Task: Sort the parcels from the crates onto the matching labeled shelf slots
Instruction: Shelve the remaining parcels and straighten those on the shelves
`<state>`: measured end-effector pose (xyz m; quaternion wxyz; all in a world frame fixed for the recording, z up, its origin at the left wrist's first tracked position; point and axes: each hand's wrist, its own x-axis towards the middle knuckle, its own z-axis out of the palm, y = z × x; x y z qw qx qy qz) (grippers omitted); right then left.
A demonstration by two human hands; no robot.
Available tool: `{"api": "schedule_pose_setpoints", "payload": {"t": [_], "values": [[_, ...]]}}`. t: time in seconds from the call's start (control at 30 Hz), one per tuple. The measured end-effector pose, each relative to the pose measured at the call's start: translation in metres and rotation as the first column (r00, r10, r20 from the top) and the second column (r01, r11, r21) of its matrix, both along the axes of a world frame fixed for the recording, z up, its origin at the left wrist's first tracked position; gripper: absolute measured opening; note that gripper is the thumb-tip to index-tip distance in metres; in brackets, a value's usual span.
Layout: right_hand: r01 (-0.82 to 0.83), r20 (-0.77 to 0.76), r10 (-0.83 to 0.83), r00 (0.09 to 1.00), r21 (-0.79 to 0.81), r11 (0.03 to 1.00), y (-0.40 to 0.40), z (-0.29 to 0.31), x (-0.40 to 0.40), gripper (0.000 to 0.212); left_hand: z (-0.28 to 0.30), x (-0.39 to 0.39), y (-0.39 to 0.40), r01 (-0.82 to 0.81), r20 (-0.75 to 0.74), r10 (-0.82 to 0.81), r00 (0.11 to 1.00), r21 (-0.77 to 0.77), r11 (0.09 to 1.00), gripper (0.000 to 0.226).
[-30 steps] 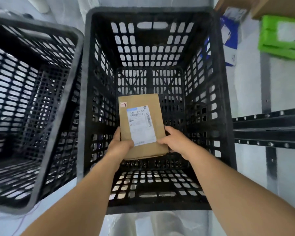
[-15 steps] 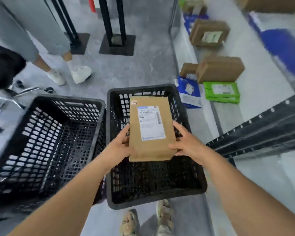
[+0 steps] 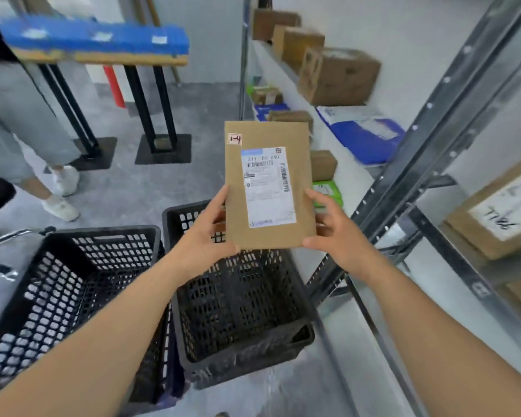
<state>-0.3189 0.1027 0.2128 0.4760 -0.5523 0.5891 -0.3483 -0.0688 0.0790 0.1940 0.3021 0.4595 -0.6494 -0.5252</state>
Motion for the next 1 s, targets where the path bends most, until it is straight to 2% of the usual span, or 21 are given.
{"api": "schedule_pose_setpoints", "payload": {"t": [0.33, 0.57, 0.8, 1.0], "values": [[0.071, -0.059, -0.092, 0.994, -0.298, 0.952, 0.145, 0.069, -0.045, 0.086, 0.057, -0.049, 0.113, 0.042, -0.116, -0.078, 0.99, -0.287, 0.957, 0.099], [0.129, -0.049, -0.165, 0.985, -0.424, 0.896, 0.265, 0.099, -0.077, 0.086, 0.087, -0.079, 0.2, 0.143, -0.073, -0.198, 0.977, -0.461, 0.876, 0.102], [0.185, -0.062, -0.258, 0.964, -0.54, 0.821, 0.343, 0.138, -0.082, 0.081, 0.13, -0.095, 0.252, 0.191, -0.087, -0.284, 0.955, -0.553, 0.811, 0.096], [0.294, -0.028, -0.385, 0.923, -0.593, 0.75, 0.391, 0.153, -0.073, 0.085, 0.147, -0.106, 0.271, 0.287, -0.075, -0.417, 0.906, -0.617, 0.733, 0.106]]}}
